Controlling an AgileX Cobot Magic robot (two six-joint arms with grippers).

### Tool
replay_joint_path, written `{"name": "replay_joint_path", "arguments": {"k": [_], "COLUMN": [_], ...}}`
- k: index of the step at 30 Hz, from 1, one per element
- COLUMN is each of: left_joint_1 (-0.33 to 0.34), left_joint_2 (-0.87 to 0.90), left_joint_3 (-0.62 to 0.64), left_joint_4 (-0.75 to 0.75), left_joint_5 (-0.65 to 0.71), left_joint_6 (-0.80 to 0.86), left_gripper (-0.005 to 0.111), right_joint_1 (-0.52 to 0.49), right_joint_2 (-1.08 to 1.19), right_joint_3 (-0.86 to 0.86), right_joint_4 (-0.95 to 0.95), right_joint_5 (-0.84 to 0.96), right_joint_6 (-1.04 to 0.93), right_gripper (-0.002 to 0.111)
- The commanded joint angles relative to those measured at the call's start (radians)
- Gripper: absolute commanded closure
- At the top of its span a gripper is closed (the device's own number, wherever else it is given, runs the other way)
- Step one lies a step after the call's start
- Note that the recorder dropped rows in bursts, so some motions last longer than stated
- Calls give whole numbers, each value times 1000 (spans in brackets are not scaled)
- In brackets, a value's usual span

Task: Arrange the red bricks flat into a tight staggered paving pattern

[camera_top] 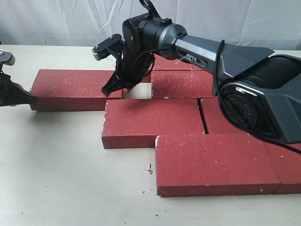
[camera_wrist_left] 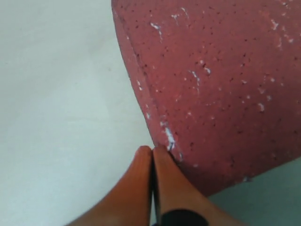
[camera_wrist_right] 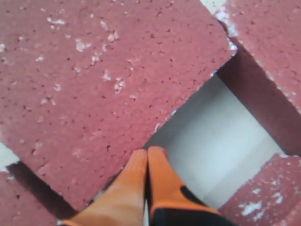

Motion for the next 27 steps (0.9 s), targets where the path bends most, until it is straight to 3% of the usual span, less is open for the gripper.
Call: {"name": "replay_joint_path", "arguments": {"k": [1, 7, 17, 27], "left_joint_1": [-4, -4, -3, -3], "left_joint_2": [0, 0, 0, 0], "left_joint_3": [-3, -3, -3, -5], "left_joint_4": [-15, -15, -34, -91], "left_joint_5": [47, 40, -85, -16], "left_joint_6": [11, 11, 11, 11], "left_gripper": [107, 107, 107, 107], "right_joint_1": [-3, -7, -7, -27], "right_joint_2": [-20, -27, -117, -384], "right_joint_3": [-4, -4, 25, 431], "right_joint_4": [-83, -126, -276, -284], "right_joint_5": [19, 54, 114, -118], "right_joint_6": [68, 91, 153, 126], "right_gripper": [109, 109, 109, 109]}}
